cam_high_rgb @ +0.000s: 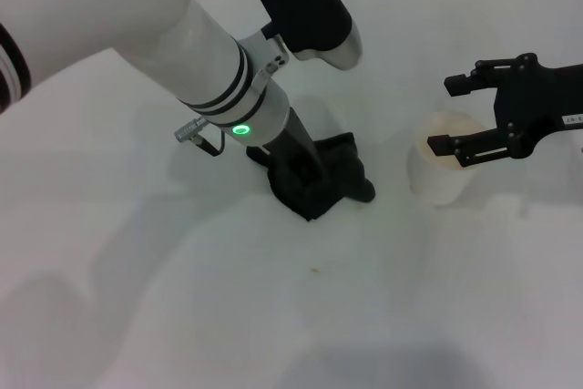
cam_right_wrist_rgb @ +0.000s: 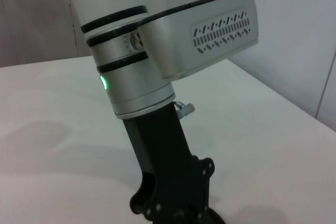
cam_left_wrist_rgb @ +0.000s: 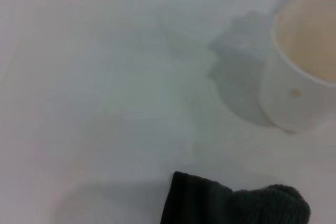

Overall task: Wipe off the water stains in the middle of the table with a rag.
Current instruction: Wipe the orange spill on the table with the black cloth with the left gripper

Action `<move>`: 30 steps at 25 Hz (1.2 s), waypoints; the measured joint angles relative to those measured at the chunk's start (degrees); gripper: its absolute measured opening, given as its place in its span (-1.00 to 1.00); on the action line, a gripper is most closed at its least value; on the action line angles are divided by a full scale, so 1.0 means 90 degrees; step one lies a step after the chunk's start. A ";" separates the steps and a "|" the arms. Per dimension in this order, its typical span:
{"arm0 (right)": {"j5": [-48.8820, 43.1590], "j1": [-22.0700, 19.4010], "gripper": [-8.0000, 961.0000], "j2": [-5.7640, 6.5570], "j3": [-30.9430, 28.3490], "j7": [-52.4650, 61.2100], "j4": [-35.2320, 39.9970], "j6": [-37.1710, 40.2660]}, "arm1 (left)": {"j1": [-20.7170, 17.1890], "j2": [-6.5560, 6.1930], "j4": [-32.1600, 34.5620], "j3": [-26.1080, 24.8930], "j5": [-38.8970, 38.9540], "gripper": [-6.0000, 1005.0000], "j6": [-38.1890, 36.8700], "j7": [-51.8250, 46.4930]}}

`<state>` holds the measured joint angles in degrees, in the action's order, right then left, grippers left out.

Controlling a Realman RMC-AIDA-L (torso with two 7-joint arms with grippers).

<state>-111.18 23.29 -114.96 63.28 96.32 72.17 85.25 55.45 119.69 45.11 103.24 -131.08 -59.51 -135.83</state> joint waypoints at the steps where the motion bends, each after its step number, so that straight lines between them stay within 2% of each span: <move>1: -0.0002 0.0000 0.73 0.0000 0.0000 0.0000 -0.0001 0.0000 | 0.0002 0.0001 0.0001 0.0007 0.0095 -0.82 -0.0045 0.0118; 6: -0.0009 -0.0005 0.73 0.0001 -0.0006 0.0000 -0.0002 0.0001 | -0.0002 0.0003 0.0095 0.0020 0.0407 -0.81 -0.0378 0.0590; 26: -0.0010 0.0006 0.73 0.0010 -0.0254 0.0012 -0.0001 0.0028 | -0.0049 -0.0012 0.0813 0.0115 0.0534 -0.79 -0.2562 0.0690; 30: -0.0009 0.0015 0.73 0.0010 -0.0255 0.0018 -0.0001 0.0033 | -0.0036 -0.0012 0.0784 0.0108 0.0454 -0.79 -0.2657 0.0665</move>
<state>-111.27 23.42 -114.87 60.99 96.48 72.16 85.54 55.13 119.58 52.17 104.21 -127.00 -83.43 -129.84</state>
